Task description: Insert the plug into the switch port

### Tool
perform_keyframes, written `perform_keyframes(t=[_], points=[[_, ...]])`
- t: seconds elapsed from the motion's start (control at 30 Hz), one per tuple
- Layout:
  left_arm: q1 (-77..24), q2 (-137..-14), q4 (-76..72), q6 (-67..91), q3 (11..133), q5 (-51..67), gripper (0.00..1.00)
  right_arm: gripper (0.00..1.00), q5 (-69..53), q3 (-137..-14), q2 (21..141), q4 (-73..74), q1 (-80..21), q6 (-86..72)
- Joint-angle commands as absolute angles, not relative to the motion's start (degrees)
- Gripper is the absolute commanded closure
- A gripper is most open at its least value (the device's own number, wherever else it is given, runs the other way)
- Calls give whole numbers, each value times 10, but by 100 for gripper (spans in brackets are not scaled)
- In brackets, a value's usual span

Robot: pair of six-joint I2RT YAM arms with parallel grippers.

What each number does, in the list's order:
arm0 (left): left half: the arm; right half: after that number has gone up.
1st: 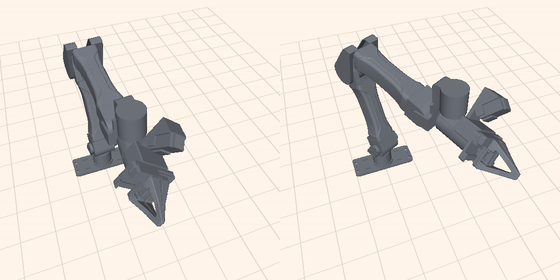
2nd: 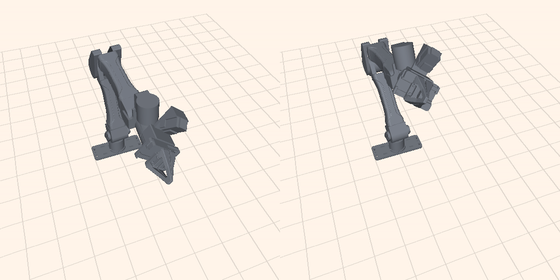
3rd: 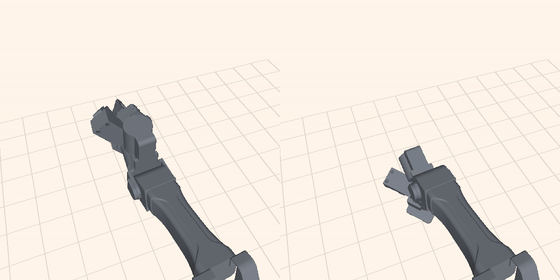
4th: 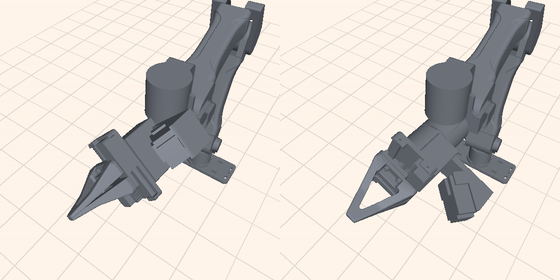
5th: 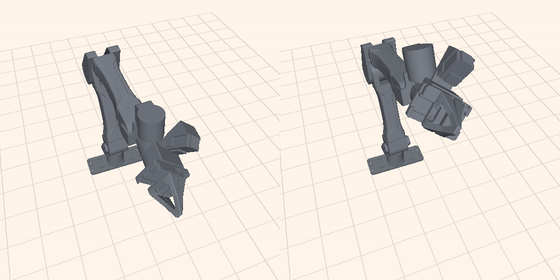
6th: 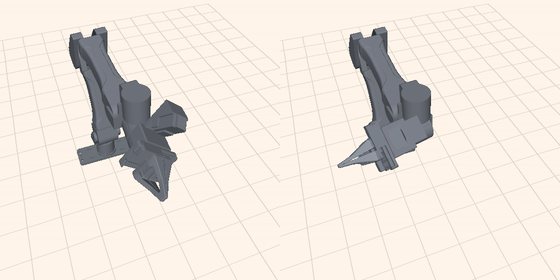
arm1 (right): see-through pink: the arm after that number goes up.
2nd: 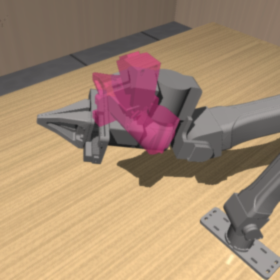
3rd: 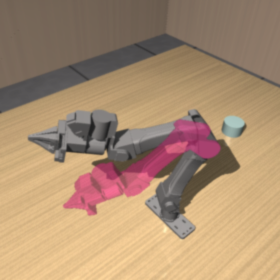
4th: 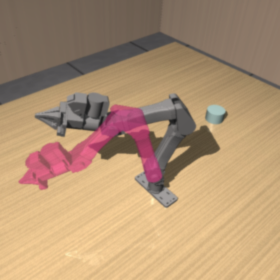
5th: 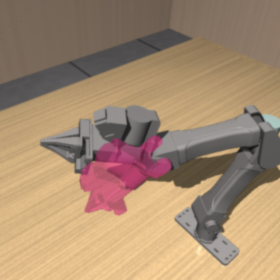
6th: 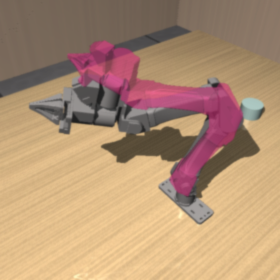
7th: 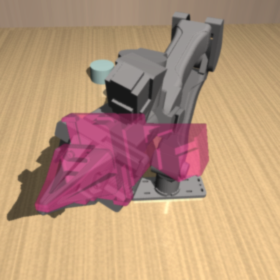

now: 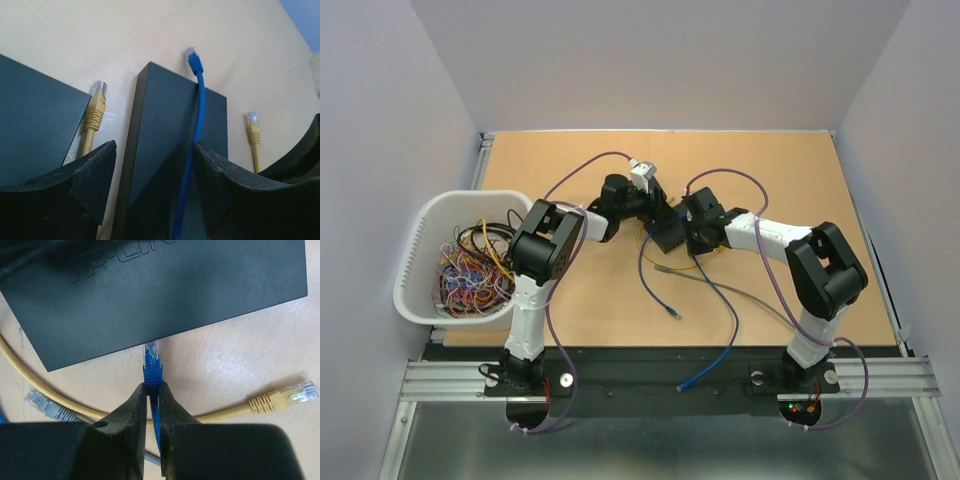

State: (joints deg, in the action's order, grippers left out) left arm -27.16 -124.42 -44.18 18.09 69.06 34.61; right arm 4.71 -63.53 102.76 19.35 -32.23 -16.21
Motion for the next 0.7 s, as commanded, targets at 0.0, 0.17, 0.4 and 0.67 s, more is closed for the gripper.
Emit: perform_keyframes(t=[0.0,0.17,0.4,0.67], points=[[-272,-1250,-448,168,709,380,28,100,54,-664,1034,178,-317,-161],[-271,-1265,-448,164,719,409,28,100,60,-675,1038,180,-316,-159],[-271,-1274,-428,160,746,432,28,99,81,-686,1051,179,-315,-154],[-270,-1302,-353,151,806,425,28,100,99,-693,1064,179,-310,-147]])
